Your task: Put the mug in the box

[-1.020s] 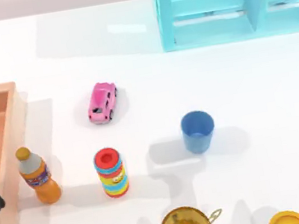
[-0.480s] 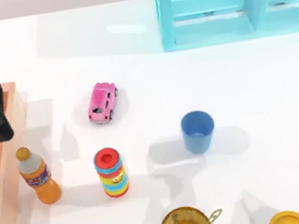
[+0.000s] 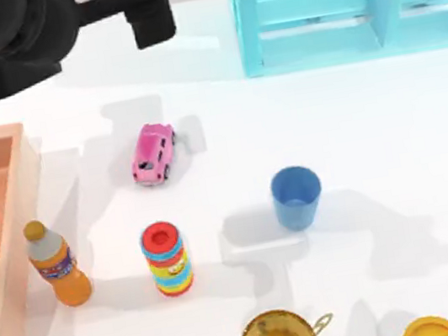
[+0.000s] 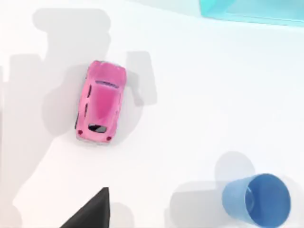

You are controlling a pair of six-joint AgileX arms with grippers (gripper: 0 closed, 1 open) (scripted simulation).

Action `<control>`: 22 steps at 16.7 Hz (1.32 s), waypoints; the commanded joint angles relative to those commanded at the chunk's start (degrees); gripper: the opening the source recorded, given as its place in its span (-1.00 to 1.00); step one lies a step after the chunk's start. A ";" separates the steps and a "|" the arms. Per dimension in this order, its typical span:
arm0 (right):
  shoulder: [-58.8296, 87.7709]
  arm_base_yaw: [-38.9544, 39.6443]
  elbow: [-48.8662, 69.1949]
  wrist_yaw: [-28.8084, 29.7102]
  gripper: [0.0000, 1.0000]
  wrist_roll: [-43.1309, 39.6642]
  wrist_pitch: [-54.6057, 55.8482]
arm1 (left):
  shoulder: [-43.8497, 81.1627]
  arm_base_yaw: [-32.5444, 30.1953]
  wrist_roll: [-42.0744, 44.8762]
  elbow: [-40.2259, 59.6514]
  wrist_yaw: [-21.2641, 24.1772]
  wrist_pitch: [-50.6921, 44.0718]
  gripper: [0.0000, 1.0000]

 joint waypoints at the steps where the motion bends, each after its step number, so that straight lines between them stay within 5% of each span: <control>1: 0.00 0.00 0.00 0.00 1.00 0.00 0.00 | 5.78 -2.04 -1.96 5.96 -0.16 -3.63 1.00; 12: 0.00 0.00 0.00 0.00 1.00 0.00 0.00 | 54.34 -18.97 -18.20 56.33 -1.44 -33.66 1.00; 22: 0.00 0.00 0.00 0.00 1.00 0.00 0.00 | 59.78 -20.52 -19.85 61.51 -1.54 -36.70 1.00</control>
